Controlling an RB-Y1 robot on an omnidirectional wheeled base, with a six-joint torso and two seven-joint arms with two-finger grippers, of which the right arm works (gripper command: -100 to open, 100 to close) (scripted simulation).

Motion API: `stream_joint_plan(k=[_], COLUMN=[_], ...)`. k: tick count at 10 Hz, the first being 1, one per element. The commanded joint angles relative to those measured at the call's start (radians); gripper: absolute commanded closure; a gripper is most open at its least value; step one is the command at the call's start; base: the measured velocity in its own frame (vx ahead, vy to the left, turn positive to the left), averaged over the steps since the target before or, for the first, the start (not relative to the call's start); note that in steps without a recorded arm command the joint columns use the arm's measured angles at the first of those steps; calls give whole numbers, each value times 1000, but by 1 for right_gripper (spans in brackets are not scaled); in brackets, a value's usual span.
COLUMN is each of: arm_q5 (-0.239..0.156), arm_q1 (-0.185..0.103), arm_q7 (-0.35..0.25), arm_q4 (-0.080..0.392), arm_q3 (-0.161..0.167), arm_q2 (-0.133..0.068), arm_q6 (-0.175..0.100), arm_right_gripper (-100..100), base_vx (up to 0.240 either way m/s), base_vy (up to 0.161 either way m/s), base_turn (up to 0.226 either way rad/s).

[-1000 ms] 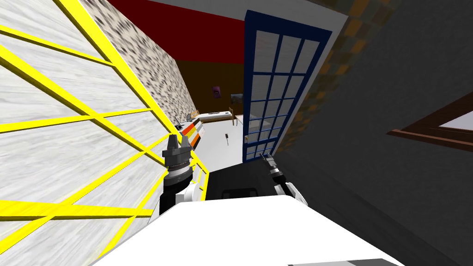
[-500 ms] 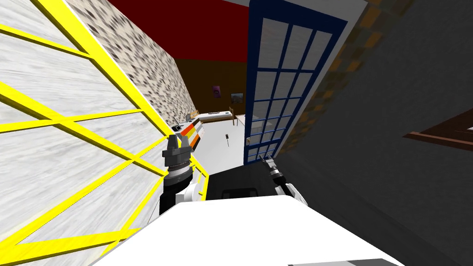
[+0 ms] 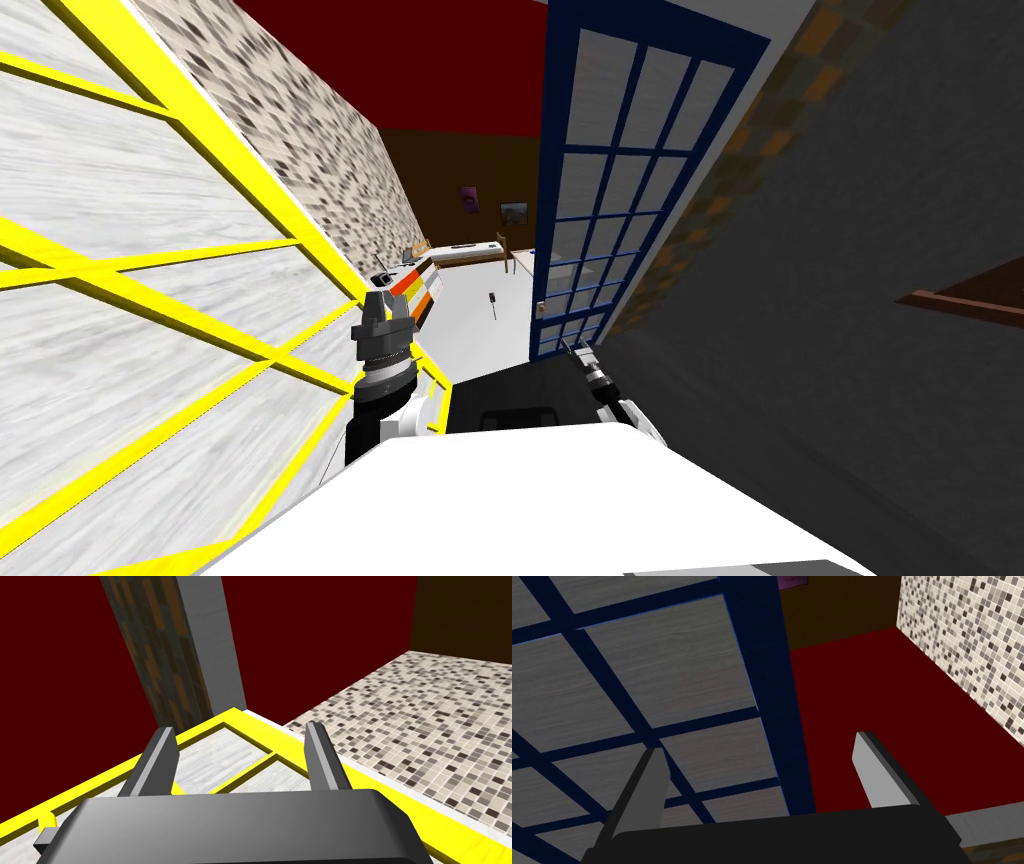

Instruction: Pull the door open

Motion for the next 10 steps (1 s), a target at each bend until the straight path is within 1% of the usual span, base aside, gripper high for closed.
stream_joint_plan(k=[1,5,6,7,8,10], arm_q5=[7,23,30,33,39,46], arm_q1=[-11,-31,-40,-44,-51,-59], arm_q7=[22,66,87,96,114,131], arm_q4=[31,92,122,134,159,183], arm_q3=[-4,-13,-17,-19,-23,-26], arm_q2=[-2,-8,-10,-11,-13,-15], arm_q6=[-10,-29,-38,-42,-50,-58], arm_right_gripper=[-100,-100,-100,-100,-100,-100], base_vx=[95,89,106,115,128,95], base_vy=[28,27,55,31,18,17], base_turn=[1,1,6,-6,5,2])
